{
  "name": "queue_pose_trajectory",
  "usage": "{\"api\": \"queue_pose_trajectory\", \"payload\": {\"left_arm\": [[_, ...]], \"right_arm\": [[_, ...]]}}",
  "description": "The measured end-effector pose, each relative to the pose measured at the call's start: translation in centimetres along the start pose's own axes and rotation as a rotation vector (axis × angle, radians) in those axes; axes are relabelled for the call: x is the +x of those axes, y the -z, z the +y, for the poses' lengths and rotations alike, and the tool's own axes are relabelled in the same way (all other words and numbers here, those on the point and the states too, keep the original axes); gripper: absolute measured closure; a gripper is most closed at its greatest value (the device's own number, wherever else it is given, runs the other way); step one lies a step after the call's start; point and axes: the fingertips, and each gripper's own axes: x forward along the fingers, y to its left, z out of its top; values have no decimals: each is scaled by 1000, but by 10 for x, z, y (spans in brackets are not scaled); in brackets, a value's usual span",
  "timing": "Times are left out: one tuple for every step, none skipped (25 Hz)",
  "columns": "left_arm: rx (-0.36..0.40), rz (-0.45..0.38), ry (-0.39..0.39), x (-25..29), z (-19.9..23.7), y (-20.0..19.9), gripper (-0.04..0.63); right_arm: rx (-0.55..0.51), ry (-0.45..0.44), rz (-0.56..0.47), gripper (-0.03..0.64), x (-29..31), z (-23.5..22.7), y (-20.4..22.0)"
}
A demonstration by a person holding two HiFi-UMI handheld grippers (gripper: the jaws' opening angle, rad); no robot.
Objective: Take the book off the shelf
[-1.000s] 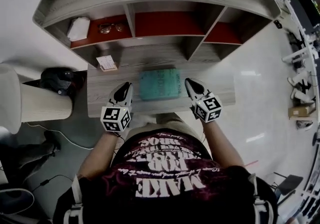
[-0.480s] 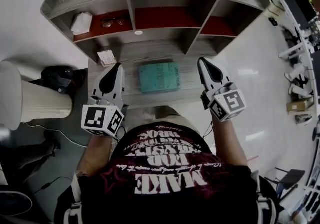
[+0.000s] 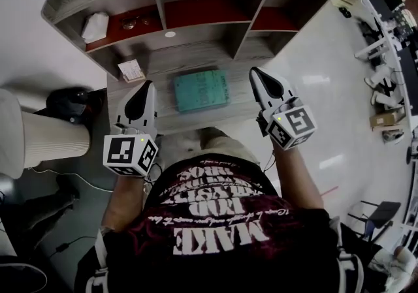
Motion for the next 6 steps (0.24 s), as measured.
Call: {"api": "queue_pose_trajectory", "payload": {"left_arm": [[-11,7,1,1,0,3,589],[-23,12,4,2,1,6,589],[-33,14,8,3,2,8,589],[-39,16,10,5,4,10,589],[-44,19,12,7,5,11,589],[-48,22,13,9,7,13,589]], "right_arm": [[2,-1,9,614,0,1,3],[2,-1,18,614,2,2,5],[1,-1,25,614,4,2,6],[-2,-2,30,614,7,2,7],[-5,-3,34,614,10,2,8],[-8,-4,38,614,13,2,9]]}}
